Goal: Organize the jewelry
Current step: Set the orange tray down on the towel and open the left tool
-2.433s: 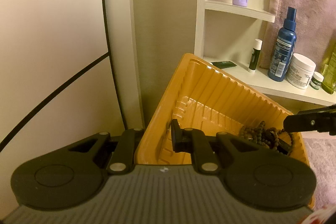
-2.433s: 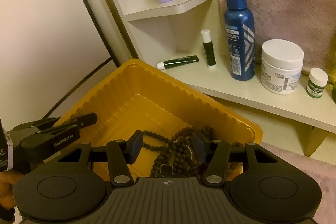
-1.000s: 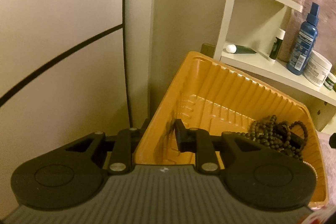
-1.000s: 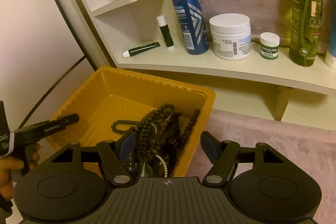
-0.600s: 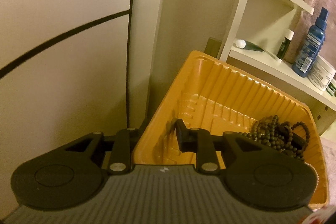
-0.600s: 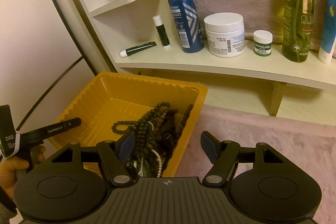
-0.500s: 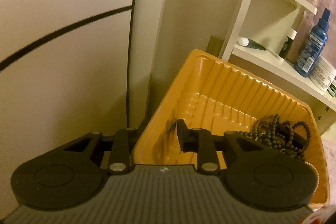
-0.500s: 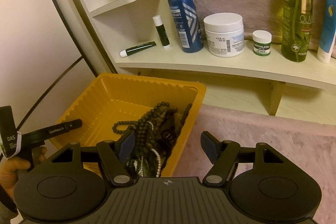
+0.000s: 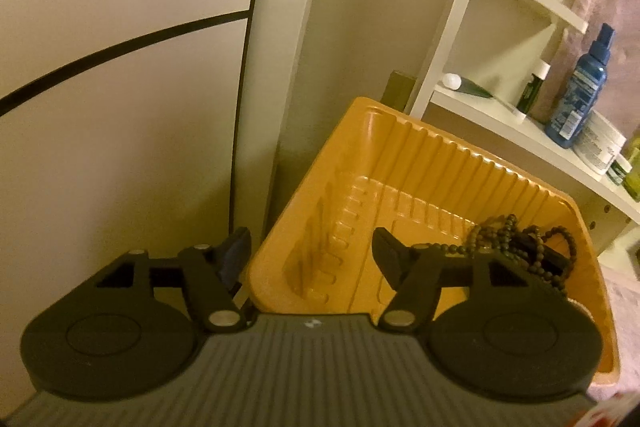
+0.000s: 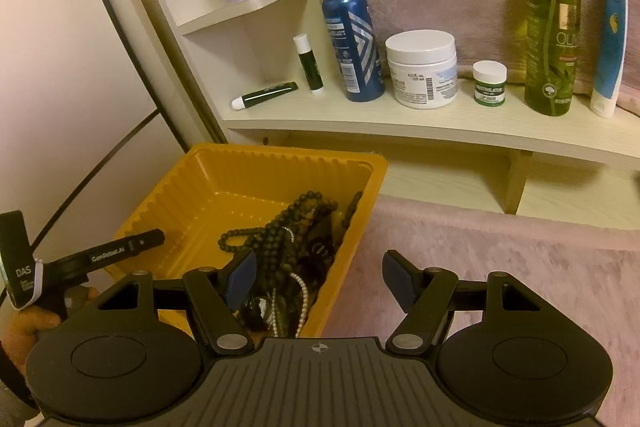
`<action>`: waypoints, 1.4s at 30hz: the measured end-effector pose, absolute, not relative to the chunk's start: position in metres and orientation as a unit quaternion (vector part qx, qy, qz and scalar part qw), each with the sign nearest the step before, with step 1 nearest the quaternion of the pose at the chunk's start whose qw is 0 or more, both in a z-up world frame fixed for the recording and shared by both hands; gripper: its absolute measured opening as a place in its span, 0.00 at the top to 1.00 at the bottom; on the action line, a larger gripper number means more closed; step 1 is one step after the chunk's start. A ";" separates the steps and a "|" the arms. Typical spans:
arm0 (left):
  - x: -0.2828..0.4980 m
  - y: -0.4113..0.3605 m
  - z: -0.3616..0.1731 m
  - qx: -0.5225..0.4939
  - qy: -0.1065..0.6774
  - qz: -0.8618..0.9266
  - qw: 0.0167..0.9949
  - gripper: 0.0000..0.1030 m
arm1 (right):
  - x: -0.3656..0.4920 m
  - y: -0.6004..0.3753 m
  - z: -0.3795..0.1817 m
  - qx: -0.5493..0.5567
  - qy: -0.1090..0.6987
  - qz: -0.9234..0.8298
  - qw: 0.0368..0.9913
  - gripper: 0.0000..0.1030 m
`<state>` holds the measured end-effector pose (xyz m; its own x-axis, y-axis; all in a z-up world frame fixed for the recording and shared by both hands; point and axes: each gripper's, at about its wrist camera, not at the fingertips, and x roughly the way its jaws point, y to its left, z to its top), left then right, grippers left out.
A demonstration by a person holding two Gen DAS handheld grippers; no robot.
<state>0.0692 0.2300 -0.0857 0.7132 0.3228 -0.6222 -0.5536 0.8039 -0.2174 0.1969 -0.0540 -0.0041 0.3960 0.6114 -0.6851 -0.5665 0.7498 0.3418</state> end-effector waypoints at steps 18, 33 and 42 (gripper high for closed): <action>0.021 0.125 -0.010 -0.074 0.319 0.166 0.930 0.36 | 0.133 -0.132 0.001 0.045 0.438 0.281 0.853 0.32; 0.021 0.001 -0.007 -0.052 0.389 0.039 0.919 0.36 | 0.070 -0.191 0.008 0.029 0.453 0.214 0.865 0.31; 0.016 -0.021 -0.011 -0.040 0.397 0.018 0.917 0.36 | 0.059 -0.213 0.007 0.044 0.454 0.199 0.867 0.31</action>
